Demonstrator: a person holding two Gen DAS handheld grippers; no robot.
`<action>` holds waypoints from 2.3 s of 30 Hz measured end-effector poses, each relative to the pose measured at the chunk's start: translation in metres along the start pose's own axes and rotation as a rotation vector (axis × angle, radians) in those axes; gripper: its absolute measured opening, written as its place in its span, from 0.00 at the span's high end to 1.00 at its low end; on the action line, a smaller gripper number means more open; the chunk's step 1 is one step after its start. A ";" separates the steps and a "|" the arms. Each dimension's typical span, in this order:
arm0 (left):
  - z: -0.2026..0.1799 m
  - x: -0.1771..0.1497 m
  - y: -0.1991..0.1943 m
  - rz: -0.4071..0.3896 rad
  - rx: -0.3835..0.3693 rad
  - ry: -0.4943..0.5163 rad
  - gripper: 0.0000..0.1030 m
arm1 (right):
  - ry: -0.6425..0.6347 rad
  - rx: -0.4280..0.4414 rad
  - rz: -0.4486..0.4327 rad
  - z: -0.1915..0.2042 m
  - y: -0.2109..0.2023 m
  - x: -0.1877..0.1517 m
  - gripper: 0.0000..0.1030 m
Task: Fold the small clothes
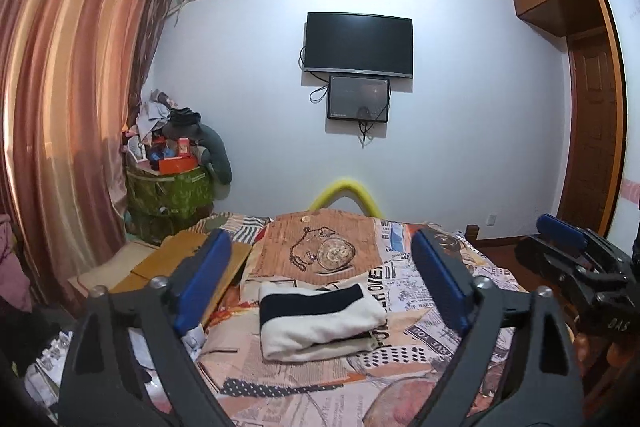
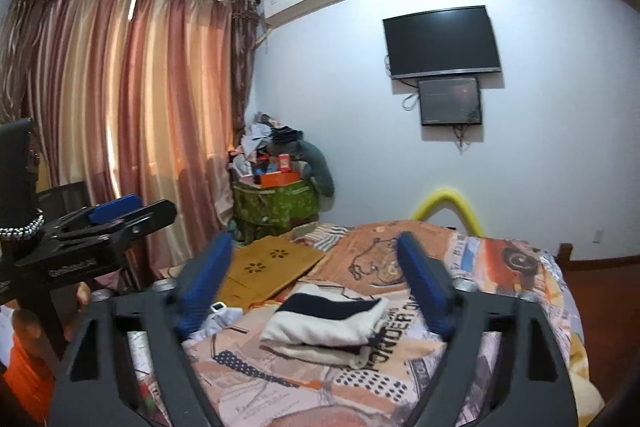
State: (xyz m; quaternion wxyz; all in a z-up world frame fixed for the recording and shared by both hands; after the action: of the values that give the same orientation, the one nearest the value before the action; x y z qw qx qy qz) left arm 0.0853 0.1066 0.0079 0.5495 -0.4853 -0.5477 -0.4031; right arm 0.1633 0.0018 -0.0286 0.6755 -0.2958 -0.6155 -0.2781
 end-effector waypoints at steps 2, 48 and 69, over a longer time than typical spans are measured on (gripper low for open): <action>0.000 -0.006 -0.004 0.007 0.000 -0.004 0.00 | -0.004 -0.021 0.003 -0.002 -0.004 0.000 0.01; -0.008 -0.024 -0.005 0.024 -0.016 -0.002 0.00 | -0.008 -0.055 0.043 -0.007 -0.018 -0.011 0.00; -0.016 -0.025 -0.004 0.042 -0.059 -0.015 0.00 | -0.018 -0.064 0.041 -0.008 -0.021 -0.007 0.00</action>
State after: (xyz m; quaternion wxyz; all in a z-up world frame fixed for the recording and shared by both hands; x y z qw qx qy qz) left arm 0.0829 0.0882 -0.0154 0.5393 -0.5155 -0.5295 -0.4039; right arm 0.1529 -0.0183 -0.0347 0.6657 -0.3324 -0.6060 -0.2813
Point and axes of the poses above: each gripper's, at about its wrist camera, not at the fingertips, and y roughly the way its jaws point, z to its left, x to its top, the point moved 9 cm from there along y, roughly the way its jaws point, and after that the axes turned 5 degrees about -z, right-handed, at the moved point
